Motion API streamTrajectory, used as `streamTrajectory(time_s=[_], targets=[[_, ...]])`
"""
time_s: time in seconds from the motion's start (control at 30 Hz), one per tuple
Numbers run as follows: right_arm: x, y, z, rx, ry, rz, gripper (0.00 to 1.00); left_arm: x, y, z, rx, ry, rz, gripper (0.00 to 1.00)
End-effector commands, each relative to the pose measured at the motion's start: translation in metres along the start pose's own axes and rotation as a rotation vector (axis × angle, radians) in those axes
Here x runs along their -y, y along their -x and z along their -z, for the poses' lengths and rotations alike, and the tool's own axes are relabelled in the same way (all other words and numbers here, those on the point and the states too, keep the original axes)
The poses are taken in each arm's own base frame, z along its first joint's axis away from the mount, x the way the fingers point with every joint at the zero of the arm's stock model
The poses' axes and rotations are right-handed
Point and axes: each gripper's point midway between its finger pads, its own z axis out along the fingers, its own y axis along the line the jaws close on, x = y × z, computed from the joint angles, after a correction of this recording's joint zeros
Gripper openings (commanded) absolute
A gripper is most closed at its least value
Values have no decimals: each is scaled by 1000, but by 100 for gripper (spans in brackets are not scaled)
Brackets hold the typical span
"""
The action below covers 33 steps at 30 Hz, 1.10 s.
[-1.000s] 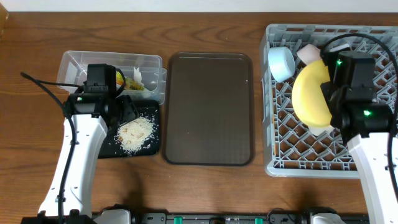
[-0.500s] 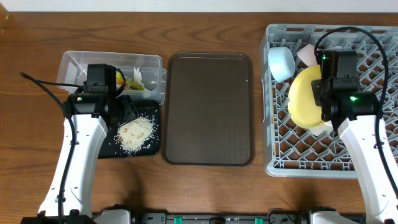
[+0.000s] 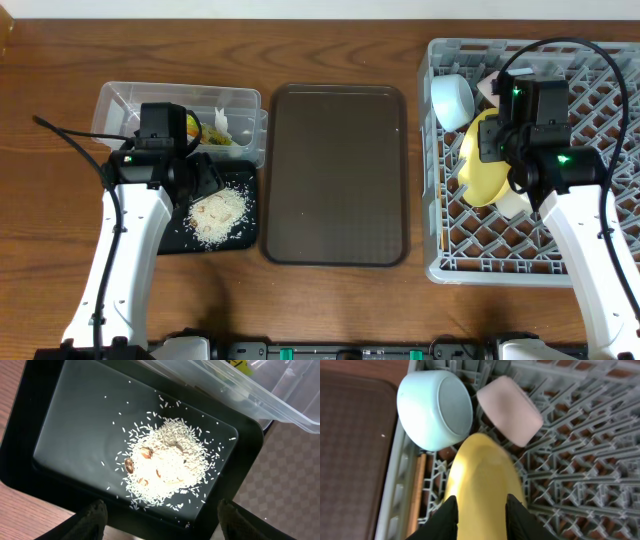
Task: Sort waste into correct bins and load items into the dishwasher rack
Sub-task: 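Release the yellow plate and lower the left arm toward rest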
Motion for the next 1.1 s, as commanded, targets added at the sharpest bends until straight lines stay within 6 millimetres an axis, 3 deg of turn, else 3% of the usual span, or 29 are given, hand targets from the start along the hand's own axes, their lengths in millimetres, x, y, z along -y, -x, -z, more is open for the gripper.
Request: streamTrajectory(time_s=[0.0, 0.2, 0.3, 0.43, 0.67, 0.8, 0.93, 0.97, 1.03, 1.07], targets=[[-9, 2, 9, 15, 52, -93, 40, -1, 2, 4, 16, -2, 11, 74], [-50, 13, 25, 59, 303, -107, 54, 9, 3, 5, 30, -18, -70, 74], [-50, 10, 24, 44, 305, -107, 56, 25, 1, 6, 50, -42, -199, 74], [-51, -10, 28, -37, 306, -133, 54, 40, -16, 8, 22, -51, -315, 74], [-46, -23, 53, -58, 299, -176, 58, 25, -46, 14, -86, -4, -348, 73], [-39, -29, 66, -25, 275, -177, 61, 24, -42, 32, -2, -46, -337, 73], [-37, -49, 79, 39, 281, -196, 63, 18, -44, 59, 143, -118, -319, 73], [-37, -56, 82, 58, 282, -202, 65, 16, -46, 66, 177, -135, -314, 73], [-35, -72, 86, 91, 278, -212, 79, 9, -52, 78, 250, -173, -290, 73], [-35, -79, 89, 108, 278, -212, 90, 6, -55, 83, 279, -189, -276, 86]])
